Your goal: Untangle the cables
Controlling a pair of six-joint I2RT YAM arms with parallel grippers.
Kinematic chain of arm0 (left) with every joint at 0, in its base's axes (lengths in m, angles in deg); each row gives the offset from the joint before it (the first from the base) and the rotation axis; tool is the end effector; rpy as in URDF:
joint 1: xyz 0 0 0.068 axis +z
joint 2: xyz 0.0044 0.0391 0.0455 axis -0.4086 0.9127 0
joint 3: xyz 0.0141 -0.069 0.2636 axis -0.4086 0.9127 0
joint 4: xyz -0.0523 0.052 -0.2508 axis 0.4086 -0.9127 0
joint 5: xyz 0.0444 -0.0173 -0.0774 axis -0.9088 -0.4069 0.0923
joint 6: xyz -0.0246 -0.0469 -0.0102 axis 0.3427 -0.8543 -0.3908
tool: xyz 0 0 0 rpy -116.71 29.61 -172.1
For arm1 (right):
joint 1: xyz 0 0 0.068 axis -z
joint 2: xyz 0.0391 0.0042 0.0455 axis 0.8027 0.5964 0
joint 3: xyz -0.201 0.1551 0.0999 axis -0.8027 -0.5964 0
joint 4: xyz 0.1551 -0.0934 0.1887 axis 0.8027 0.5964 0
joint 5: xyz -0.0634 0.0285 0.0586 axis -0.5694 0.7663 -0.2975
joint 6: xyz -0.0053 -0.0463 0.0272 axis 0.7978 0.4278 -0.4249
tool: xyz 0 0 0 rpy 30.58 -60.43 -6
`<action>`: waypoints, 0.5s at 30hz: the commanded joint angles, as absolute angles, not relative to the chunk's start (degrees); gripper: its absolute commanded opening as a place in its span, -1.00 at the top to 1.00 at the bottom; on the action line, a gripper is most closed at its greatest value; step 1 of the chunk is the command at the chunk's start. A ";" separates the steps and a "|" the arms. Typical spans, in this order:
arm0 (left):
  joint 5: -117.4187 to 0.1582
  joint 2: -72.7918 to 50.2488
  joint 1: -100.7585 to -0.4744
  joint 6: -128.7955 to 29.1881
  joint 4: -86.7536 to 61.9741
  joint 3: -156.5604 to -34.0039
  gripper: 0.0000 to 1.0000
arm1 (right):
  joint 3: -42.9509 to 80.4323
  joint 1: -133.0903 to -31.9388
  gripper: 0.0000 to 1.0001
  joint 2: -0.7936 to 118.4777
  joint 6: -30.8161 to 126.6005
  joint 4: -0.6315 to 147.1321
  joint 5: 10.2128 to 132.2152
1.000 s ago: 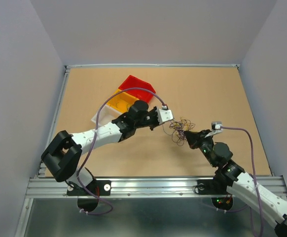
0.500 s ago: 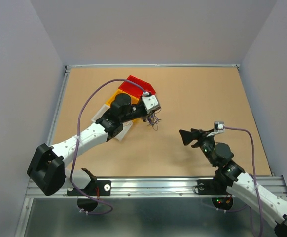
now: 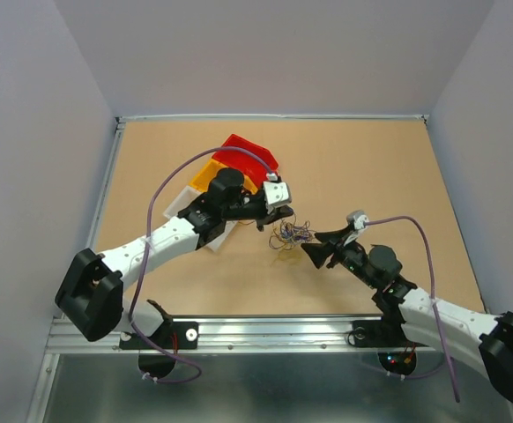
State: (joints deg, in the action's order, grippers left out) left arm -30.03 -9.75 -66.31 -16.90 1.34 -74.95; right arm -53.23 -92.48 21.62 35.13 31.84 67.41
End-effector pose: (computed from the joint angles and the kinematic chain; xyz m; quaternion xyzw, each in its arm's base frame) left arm 0.2144 -0.2231 0.3046 0.5545 0.5068 -0.3482 0.5607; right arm 0.1266 0.1059 0.1852 -0.1426 0.6886 0.3687 0.6079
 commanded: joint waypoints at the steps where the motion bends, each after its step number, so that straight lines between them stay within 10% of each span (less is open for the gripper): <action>1: -26.37 -9.43 -67.62 -15.46 0.19 -78.92 1.00 | -48.99 -92.85 -0.28 27.85 39.15 23.53 70.60; 15: -28.40 -5.91 -69.82 -12.56 -3.42 -80.86 1.00 | -43.80 -93.29 -0.21 35.15 39.94 19.39 66.82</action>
State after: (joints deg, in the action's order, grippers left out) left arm -29.13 -5.93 -69.33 -13.58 -3.55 -77.83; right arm -48.07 -92.85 34.53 38.06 24.30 67.98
